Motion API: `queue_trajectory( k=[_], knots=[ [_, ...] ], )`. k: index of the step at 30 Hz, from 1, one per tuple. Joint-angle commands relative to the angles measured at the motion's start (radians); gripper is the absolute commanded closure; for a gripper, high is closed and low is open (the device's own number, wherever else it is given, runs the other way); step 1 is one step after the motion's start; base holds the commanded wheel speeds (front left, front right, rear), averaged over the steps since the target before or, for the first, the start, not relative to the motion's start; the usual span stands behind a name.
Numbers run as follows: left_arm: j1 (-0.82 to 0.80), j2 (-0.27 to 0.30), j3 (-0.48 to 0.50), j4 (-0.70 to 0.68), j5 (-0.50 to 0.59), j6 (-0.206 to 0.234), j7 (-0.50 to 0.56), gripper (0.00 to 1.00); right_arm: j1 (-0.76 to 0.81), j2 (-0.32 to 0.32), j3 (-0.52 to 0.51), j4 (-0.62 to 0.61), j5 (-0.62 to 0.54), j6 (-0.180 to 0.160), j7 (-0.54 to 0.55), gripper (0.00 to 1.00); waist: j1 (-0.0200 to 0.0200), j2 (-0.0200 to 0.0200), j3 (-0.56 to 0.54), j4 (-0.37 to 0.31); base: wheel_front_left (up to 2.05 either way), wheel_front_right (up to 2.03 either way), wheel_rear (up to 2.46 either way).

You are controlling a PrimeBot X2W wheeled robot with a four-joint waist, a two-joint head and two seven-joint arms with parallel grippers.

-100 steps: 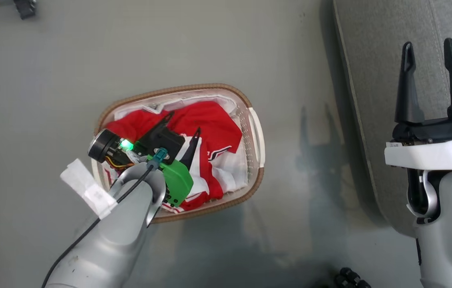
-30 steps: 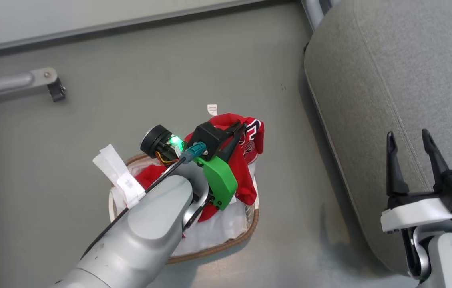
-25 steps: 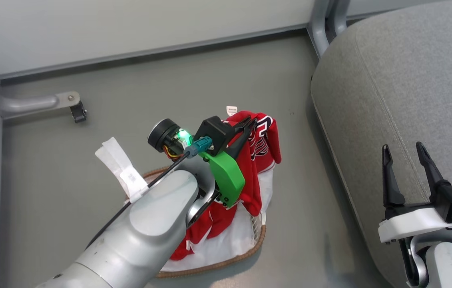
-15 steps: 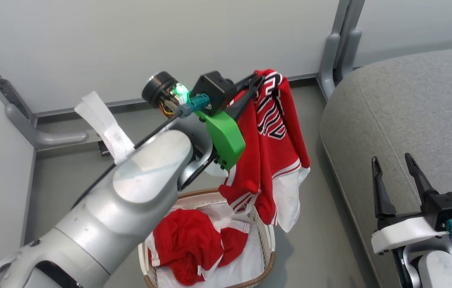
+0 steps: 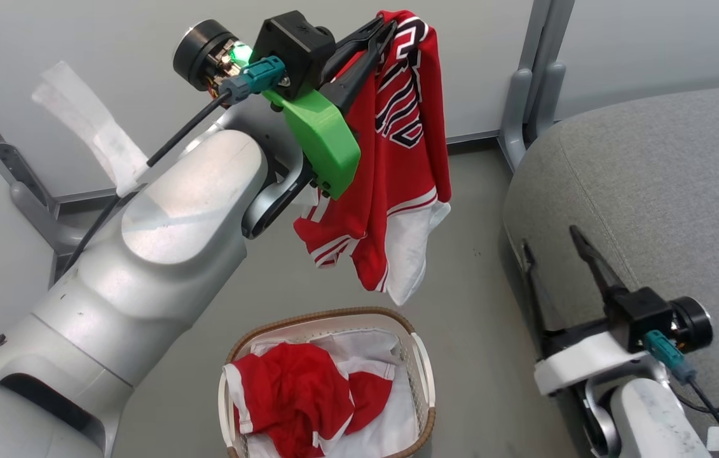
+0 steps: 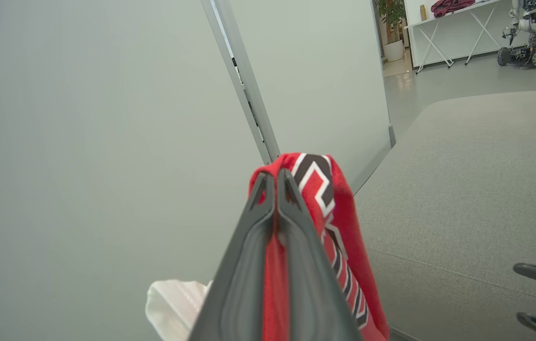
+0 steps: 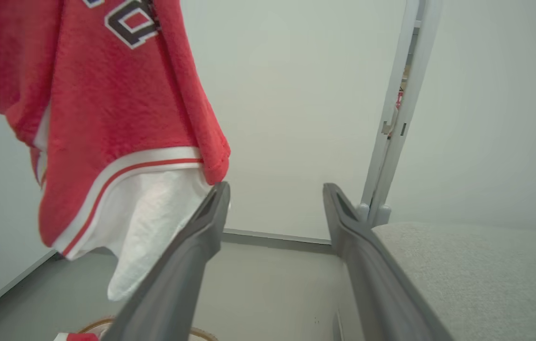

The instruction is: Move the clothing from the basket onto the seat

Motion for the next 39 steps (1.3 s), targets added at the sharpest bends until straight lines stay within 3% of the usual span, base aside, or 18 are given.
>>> queue_trajectory(
  k=[1, 16, 31, 38, 39],
  knots=[
    [-0.016, 0.003, 0.007, 0.0, -0.012, -0.003, -0.007, 1.0, -0.02, -0.003, 0.024, 0.006, 0.007, -0.001, -0.002, 0.0, 0.0001, -0.0001, 0.0, 0.001, 0.0, 0.0, 0.0],
    [-0.007, -0.033, -0.017, 0.042, -0.038, -0.003, -0.023, 1.0, -0.203, -0.004, 0.327, 0.147, 0.13, -0.001, -0.002, 0.0, 0.0001, -0.0001, -0.006, 0.022, 0.0, 0.0, 0.0],
    [-0.009, -0.064, -0.04, 0.037, -0.064, 0.008, -0.009, 1.0, -0.354, -0.003, 0.339, 0.332, 0.14, -0.001, -0.002, 0.0, 0.0001, -0.0001, -0.011, 0.068, 0.0, 0.0, 0.0],
    [-0.008, -0.077, -0.037, 0.043, -0.074, 0.032, -0.001, 1.0, -0.416, -0.004, 0.309, 0.445, 0.059, -0.001, -0.002, 0.0, 0.0001, -0.0001, -0.01, 0.078, 0.0, 0.0, 0.0],
    [-0.007, -0.078, -0.038, 0.042, -0.076, 0.033, 0.001, 1.0, -0.427, -0.002, 0.307, 0.456, 0.059, -0.001, -0.002, 0.56, 0.0001, -0.0001, -0.01, 0.08, 0.0, 0.0, 0.0]
  ],
)
